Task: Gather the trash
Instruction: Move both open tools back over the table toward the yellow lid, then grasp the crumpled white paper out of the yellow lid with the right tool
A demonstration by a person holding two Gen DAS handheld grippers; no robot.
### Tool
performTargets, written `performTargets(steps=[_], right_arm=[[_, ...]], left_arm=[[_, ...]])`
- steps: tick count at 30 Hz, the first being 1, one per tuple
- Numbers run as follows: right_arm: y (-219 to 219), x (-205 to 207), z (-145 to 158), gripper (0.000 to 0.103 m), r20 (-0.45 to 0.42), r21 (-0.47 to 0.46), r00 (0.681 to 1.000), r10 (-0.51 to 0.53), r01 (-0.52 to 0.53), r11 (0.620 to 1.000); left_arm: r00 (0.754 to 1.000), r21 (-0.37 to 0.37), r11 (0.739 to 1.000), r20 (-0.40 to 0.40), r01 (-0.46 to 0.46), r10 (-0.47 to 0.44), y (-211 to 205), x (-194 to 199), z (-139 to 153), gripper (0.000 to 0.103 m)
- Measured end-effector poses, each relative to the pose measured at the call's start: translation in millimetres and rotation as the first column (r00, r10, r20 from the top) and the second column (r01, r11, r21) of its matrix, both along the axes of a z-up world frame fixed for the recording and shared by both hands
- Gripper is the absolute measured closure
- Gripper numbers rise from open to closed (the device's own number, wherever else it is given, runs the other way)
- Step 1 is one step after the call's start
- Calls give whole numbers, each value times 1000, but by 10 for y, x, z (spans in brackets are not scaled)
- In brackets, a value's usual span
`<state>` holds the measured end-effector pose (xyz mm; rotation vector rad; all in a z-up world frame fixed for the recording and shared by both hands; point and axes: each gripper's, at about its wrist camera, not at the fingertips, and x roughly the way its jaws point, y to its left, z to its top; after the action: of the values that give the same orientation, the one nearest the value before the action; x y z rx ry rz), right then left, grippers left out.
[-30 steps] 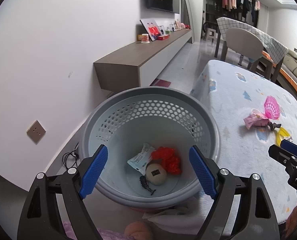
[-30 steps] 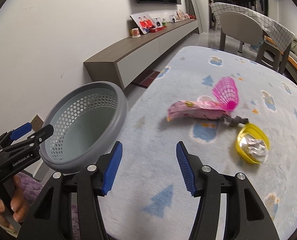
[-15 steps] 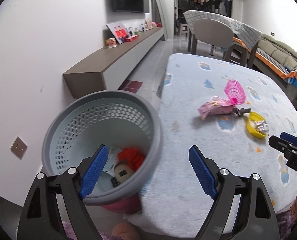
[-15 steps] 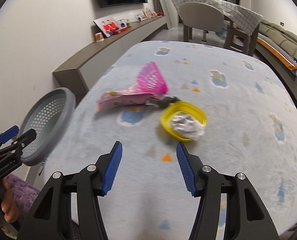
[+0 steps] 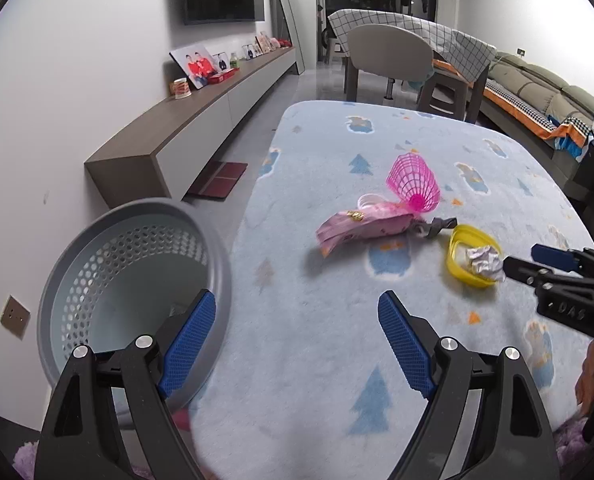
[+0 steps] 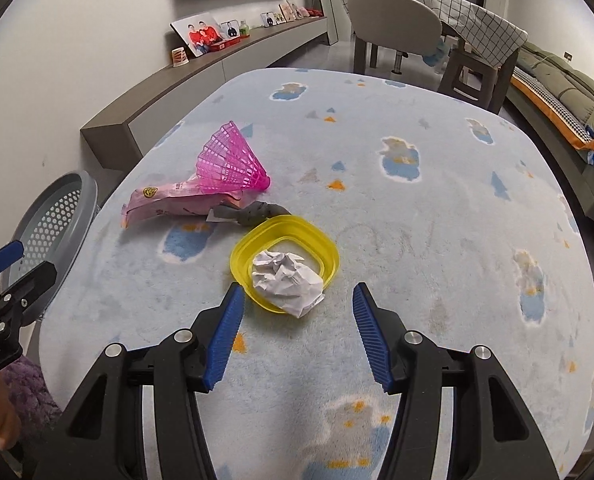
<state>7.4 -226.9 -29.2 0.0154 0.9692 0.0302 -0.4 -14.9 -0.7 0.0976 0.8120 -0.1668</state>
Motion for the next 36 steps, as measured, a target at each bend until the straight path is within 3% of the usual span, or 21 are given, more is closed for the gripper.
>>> performTargets(steps=[10,17,19,21,36], right_arm=[[3,278,-195,49,-40,21,999,27,-26,999],[70,286,-260,49,-46,-13,998,43,-44,999],[87,281,-258,52,-44,-20,998,48,-49,999],[109,282,-259,73,-50,-26,997,56,-57,998],[-31,65,-79,76,6,51,1000,-3,3,999]], left_arm=[[1000,6,1000,1,19,-19,-192,167,-128,21],[1000,-1,1000,-5,28,-28,-210,177,-158,21],[999,-4,999,-9,33,-33,-217,173,-171,21],[999,-3,999,-13,34,-34,-217,171,-182,21],[997,5,997,-7,74,-74,-311,39,-166,20]])
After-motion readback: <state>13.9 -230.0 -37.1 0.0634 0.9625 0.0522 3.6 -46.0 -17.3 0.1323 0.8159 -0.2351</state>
